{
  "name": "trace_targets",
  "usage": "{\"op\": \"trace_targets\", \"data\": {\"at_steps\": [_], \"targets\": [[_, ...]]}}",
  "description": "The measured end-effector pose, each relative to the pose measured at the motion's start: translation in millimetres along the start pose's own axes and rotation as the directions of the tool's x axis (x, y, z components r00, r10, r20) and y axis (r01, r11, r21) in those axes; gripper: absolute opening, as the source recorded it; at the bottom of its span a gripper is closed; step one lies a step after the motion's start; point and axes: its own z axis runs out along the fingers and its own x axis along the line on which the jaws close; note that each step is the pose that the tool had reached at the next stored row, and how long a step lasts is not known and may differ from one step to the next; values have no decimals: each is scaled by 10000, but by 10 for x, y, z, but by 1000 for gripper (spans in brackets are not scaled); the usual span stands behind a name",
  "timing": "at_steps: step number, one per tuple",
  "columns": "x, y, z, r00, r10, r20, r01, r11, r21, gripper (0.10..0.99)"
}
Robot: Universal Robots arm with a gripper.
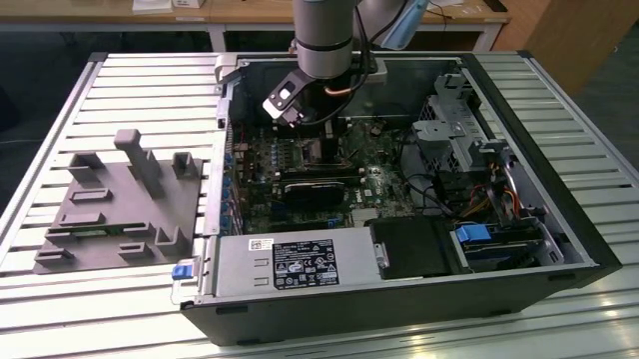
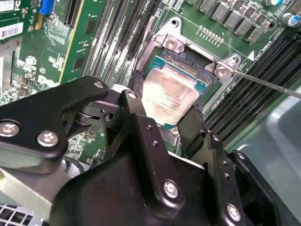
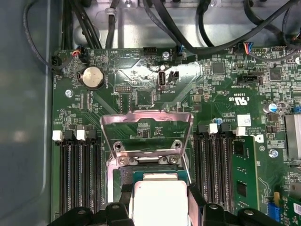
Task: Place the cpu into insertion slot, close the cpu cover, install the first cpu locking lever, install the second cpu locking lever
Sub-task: 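Place the cpu into insertion slot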
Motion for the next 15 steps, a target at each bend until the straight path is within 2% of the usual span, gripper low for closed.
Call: {"op": "trace_targets", "data": {"at_steps": [15], "targets": [[52, -22, 74, 10000, 2, -22, -2, 10000, 3, 541]]}}
